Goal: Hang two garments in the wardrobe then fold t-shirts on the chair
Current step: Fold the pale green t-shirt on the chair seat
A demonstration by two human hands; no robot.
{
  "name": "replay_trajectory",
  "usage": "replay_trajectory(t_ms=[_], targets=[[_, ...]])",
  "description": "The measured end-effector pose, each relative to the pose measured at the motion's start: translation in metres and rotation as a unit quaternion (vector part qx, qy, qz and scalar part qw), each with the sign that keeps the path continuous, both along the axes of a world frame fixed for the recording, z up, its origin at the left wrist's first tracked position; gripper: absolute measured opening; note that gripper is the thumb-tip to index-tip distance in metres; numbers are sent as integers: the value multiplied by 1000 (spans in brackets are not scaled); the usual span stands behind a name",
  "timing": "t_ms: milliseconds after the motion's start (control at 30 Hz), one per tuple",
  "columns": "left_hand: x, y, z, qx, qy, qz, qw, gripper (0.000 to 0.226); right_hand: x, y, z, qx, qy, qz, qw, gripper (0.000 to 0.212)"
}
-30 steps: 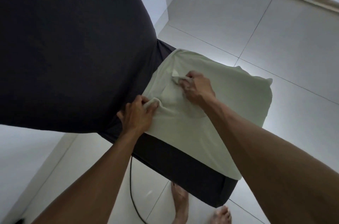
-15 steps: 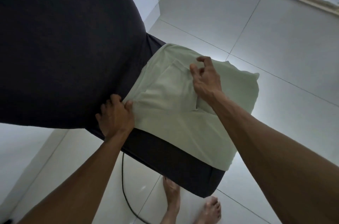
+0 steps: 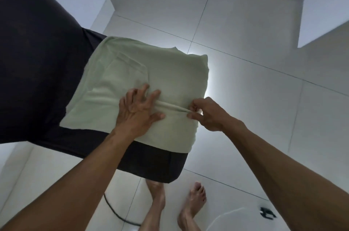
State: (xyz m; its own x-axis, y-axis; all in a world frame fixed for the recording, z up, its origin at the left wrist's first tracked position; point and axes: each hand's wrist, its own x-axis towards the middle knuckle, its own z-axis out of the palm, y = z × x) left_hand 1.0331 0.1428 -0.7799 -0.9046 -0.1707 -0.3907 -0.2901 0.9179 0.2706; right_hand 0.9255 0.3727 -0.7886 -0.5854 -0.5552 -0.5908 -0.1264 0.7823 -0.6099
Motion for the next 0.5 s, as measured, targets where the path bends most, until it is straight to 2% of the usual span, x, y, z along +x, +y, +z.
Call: replay_trajectory(t_ms=[67,167,267,367,500], targets=[[2,0,2,6,-18,4,1000,75,-6,7,3,-7,-20,1,1000,18],[-1,2,3,4,-29,10,1000,76,-8,14,1,33,-12,23,999,17],[-4,6,2,-7,-20,5,1000,83,-6,17,-5,86,78,52,992,9],[5,9,-2,-34,44,51,997,97,4,11,-2,129,182,40,974,43],[27,17,-5,-48,135,181,973,74,32,-16,10,19,241,30,970,52]])
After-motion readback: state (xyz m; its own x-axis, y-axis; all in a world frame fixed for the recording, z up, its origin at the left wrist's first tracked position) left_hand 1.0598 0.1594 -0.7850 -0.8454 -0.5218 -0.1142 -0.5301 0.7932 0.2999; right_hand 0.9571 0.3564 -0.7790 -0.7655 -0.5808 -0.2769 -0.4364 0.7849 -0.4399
